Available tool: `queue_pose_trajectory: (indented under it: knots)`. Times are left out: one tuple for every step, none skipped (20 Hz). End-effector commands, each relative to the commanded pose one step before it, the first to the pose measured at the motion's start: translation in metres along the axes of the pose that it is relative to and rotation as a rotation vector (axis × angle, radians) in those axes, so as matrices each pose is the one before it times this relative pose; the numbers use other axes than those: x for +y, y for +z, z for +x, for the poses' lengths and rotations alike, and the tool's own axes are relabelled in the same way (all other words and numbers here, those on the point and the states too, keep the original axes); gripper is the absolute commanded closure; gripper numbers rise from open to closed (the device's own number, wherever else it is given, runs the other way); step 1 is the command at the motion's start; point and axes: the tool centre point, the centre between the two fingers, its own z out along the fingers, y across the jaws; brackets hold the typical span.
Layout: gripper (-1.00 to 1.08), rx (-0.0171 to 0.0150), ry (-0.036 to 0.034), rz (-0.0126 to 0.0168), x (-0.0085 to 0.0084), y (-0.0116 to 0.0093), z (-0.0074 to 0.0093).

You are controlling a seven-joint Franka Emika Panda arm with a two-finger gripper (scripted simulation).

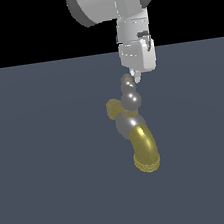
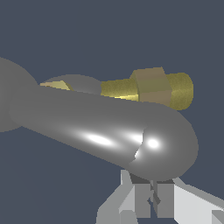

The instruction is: Turn on the faucet by rotating a designated handle.

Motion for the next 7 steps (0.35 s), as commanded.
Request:
queue_pose_trajectory:
  knots:
    - [1.08, 0.02430, -0.06801, -0.00173, 0.01131, -0.00276, 0.05811]
    - [1.08, 0.00072, -0.00286, -0.00062, 0.00161, -0.00019, 0.00722]
    - [1.08, 0.00073, -0.00293, -0.00064, 0.00164, -0.00020, 0.00732]
    - [1.08, 0.00073, -0.00293, -0.00064, 0.00167, -0.00020, 0.00738]
    - [1.08, 0.00073, -0.00293, -0.00064, 0.00170, -0.00020, 0.00745]
    - [1.08, 0.00075, -0.00300, -0.00066, 0.00176, -0.00020, 0.00756]
    - [1.08, 0.00000, 0.00000, 0.00000, 0.00000, 0.00000, 0.00000]
